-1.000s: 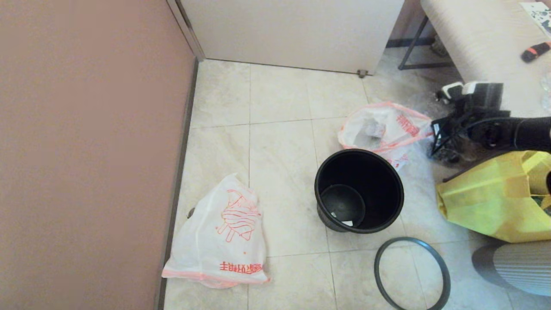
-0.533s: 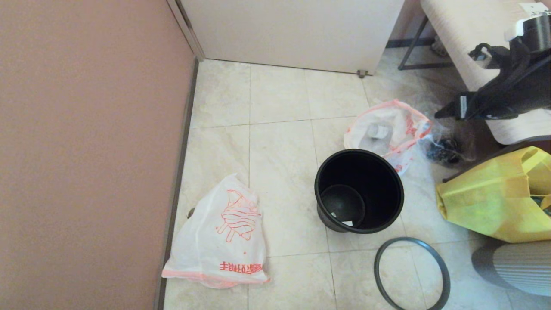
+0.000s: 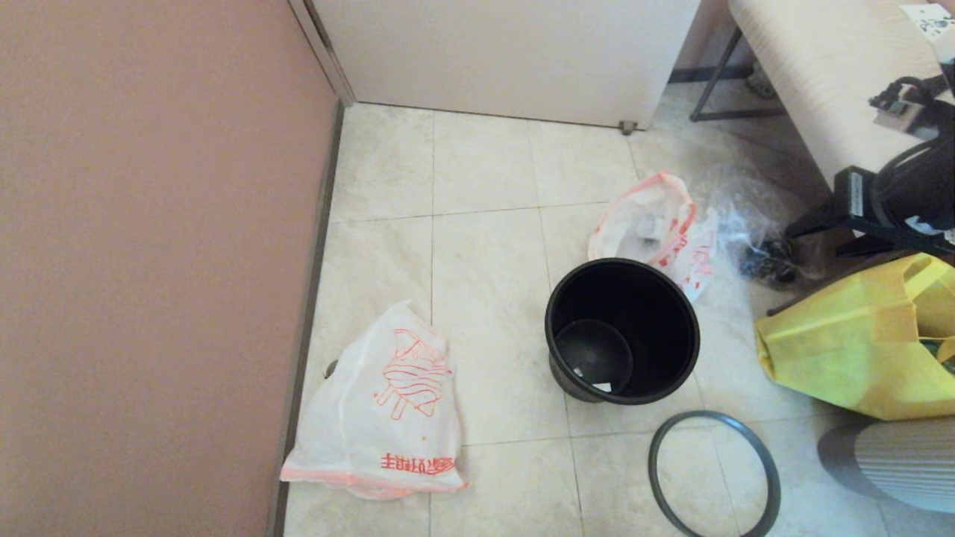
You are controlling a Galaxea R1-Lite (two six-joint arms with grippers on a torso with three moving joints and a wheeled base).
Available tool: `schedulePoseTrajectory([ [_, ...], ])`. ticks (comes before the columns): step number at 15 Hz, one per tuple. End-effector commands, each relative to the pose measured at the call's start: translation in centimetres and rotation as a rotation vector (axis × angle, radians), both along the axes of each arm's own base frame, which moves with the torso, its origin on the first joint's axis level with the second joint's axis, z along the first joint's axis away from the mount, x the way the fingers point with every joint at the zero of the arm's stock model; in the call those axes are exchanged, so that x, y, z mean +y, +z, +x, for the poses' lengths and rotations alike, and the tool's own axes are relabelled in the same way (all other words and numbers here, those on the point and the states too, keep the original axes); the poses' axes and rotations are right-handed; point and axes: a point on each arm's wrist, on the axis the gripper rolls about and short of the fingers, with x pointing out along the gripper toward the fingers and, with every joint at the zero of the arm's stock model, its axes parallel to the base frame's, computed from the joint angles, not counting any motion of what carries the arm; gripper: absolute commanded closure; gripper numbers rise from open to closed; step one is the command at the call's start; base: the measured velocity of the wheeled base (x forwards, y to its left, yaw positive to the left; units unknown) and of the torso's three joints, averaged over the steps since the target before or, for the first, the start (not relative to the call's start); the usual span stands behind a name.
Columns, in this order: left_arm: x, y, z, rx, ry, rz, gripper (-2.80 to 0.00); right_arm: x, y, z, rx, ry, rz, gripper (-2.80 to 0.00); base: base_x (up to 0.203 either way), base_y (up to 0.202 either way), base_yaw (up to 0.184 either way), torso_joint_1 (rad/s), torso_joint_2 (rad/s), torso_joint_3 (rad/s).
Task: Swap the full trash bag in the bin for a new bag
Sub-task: Pick up a new trash bag
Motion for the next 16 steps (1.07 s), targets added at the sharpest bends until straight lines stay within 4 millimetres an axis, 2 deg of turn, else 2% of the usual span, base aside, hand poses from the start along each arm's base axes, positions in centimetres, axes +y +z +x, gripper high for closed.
schedulePoseTrajectory([
  [1,0.0,0.0,0.0,0.001,0.001,0.000,0.00,0.6,1.6,-4.3,-0.048,0.032,0.007,0.00,0.000,0.000,0.000,0.000,0.00,0.000],
  [4,0.0,0.0,0.0,0.001,-0.001,0.000,0.00,1.0,2.0,-11.1,-0.060,0.051,-0.035,0.00,0.000,0.000,0.000,0.000,0.00,0.000],
  [8,0.0,0.0,0.0,0.001,-0.001,0.000,0.00,-1.2,0.7,-22.6,-0.186,0.025,-0.078,0.00,0.000,0.000,0.000,0.000,0.00,0.000],
  [10,0.0,0.0,0.0,0.001,0.000,0.000,0.00,-2.4,-1.3,-28.1,-0.272,0.015,-0.081,0.00,0.000,0.000,0.000,0.000,0.00,0.000],
  [13,0.0,0.0,0.0,0.001,-0.001,0.000,0.00,-3.8,-5.2,-35.1,-0.426,-0.001,-0.105,0.00,0.000,0.000,0.000,0.000,0.00,0.000],
  [15,0.0,0.0,0.0,0.001,-0.001,0.000,0.00,-4.3,-7.8,-37.8,-0.495,0.002,-0.137,0.00,0.000,0.000,0.000,0.000,0.00,0.000],
  [16,0.0,0.0,0.0,0.001,-0.001,0.000,0.00,-4.4,-9.4,-38.2,-0.491,-0.005,-0.163,0.00,0.000,0.000,0.000,0.000,0.00,0.000],
])
